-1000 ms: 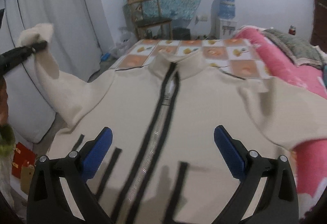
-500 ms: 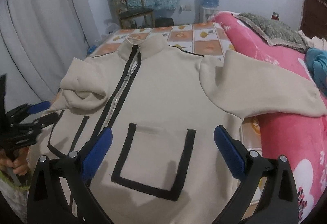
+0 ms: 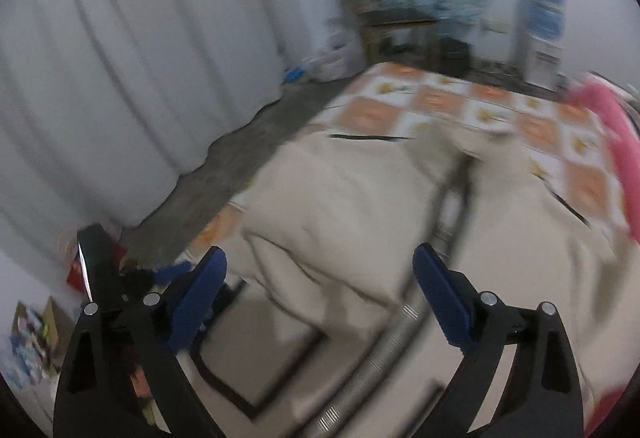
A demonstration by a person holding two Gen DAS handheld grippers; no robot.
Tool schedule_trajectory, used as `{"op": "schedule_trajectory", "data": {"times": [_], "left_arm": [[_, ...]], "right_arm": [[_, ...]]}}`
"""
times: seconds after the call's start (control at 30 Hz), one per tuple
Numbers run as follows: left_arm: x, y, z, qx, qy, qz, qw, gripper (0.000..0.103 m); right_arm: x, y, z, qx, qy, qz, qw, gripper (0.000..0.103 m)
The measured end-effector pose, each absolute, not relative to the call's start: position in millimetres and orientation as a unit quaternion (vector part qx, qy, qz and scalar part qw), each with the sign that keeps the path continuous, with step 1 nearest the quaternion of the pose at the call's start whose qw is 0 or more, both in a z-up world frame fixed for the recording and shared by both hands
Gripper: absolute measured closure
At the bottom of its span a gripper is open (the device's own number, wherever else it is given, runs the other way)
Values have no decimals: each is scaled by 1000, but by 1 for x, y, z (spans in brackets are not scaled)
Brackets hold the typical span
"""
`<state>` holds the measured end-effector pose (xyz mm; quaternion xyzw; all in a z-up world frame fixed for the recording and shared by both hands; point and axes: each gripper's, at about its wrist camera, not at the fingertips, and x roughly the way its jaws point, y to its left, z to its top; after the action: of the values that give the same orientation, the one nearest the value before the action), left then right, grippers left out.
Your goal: Fold large clothes
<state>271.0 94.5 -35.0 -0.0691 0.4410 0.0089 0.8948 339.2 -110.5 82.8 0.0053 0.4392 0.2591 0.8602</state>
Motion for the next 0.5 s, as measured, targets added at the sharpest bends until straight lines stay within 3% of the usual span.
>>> {"op": "schedule_trajectory", "data": {"times": [0.17,0.23,0.27,0.3,0.37,0.4,0.5], "left_arm": [[267,94,-41,-67,426,9,902,36],[264,92,-41,-69,424,9,903,36],[262,93,-41,-72,422,8,904,36],[262,93,-41,-73,421,7,904,35],[263,94,-42,-77,420,6,904,35],[263,94,-42,-77,420,5,904,35],[264,92,-42,-74,420,6,904,35]], "right_arm": [[377,-19,55,-104,444,271,848,13],[386,13,39,-173,435,253,846,24],[388,21,34,-195,434,243,845,39],[392,28,26,-223,433,228,843,62],[399,26,23,-212,449,232,836,92],[400,21,28,-193,452,238,838,96],[391,-16,69,-134,423,235,865,97]]}}
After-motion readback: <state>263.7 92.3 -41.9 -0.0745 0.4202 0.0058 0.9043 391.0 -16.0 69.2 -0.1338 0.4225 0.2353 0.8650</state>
